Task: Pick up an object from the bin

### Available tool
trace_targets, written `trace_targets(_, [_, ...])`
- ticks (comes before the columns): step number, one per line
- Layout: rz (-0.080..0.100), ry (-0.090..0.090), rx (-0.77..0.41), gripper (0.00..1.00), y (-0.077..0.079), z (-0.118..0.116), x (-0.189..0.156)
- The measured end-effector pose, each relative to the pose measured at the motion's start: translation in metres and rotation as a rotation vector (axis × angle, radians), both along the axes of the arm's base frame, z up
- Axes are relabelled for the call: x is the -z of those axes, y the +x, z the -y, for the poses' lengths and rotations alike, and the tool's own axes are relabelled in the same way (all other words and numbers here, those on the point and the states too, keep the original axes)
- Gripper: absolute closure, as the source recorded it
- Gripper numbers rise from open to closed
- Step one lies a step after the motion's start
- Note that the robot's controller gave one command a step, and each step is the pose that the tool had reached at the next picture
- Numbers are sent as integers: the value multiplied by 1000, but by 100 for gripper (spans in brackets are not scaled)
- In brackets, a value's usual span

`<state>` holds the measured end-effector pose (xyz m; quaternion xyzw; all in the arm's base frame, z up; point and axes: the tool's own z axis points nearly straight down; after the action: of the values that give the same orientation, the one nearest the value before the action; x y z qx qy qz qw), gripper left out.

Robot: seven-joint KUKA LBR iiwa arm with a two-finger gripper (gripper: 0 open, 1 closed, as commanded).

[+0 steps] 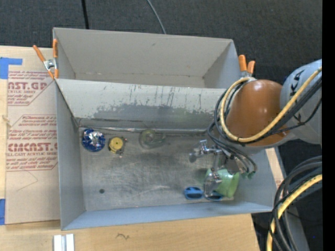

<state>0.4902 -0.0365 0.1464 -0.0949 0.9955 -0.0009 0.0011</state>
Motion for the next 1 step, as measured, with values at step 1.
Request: trace_targets(1, [7,3,-109,0,3,31,75])
